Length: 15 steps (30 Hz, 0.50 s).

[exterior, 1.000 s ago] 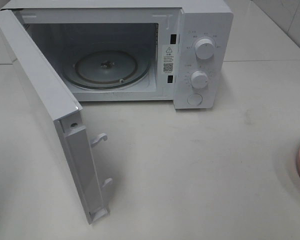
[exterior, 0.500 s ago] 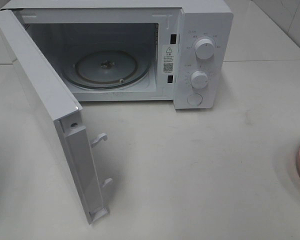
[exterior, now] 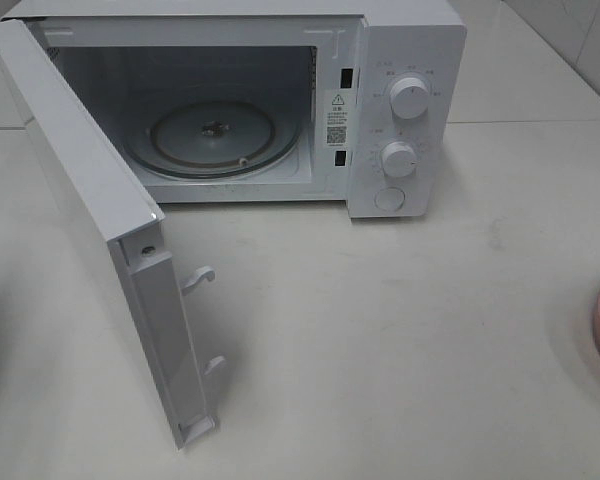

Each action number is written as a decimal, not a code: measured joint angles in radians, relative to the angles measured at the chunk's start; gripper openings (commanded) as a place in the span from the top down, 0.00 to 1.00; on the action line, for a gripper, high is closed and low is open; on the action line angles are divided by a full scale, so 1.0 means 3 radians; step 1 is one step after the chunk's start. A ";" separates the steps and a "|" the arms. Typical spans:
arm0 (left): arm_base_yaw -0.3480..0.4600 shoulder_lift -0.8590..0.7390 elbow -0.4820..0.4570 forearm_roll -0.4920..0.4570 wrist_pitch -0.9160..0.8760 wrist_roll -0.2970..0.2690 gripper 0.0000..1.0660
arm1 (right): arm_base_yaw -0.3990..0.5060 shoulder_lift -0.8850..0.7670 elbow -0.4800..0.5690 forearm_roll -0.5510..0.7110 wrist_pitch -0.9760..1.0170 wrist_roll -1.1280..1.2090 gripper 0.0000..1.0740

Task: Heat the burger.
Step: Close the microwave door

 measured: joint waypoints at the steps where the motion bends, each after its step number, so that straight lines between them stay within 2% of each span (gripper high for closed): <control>1: 0.0000 0.0000 0.0000 0.0000 0.0000 0.0000 1.00 | 0.0000 0.0000 0.0000 0.0000 0.0000 0.0000 0.29; 2: 0.0000 0.0063 0.0000 0.0053 -0.0067 -0.0043 1.00 | 0.0000 0.0000 0.0000 0.0000 0.0000 0.0000 0.29; 3: 0.0000 0.0213 0.0000 0.0160 -0.0223 -0.0173 1.00 | 0.0000 0.0000 0.0000 0.0000 0.0000 0.0000 0.29; 4: 0.0000 0.0213 0.0000 0.0160 -0.0223 -0.0173 1.00 | 0.0000 0.0000 0.0000 0.0000 0.0000 0.0000 0.29; 5: 0.0000 0.0283 0.0000 0.0227 -0.0307 -0.0250 1.00 | 0.0000 0.0000 0.0000 0.0000 0.0000 0.0000 0.29; 6: 0.0000 0.0403 0.0000 0.0380 -0.0473 -0.0387 1.00 | 0.0000 0.0000 0.0000 0.0000 0.0000 0.0000 0.29; 7: 0.0000 0.0403 0.0000 0.0380 -0.0473 -0.0387 1.00 | 0.0000 0.0000 0.0000 0.0000 0.0000 0.0000 0.29; 9: 0.0000 0.0573 -0.0003 0.0660 -0.0757 -0.0540 1.00 | 0.0000 0.0000 0.0000 0.0000 0.0000 0.0000 0.29; 10: 0.0000 0.0573 -0.0003 0.0660 -0.0757 -0.0540 1.00 | 0.0000 0.0000 0.0000 0.0000 0.0000 0.0000 0.29; 11: 0.0000 0.0697 -0.0003 0.0833 -0.0947 -0.0570 1.00 | 0.0000 0.0000 0.0000 0.0000 0.0000 0.0000 0.29; 15: -0.0057 0.0857 -0.0007 0.0990 -0.1207 -0.0587 1.00 | 0.0000 0.0000 0.0000 0.0000 0.0000 0.0000 0.29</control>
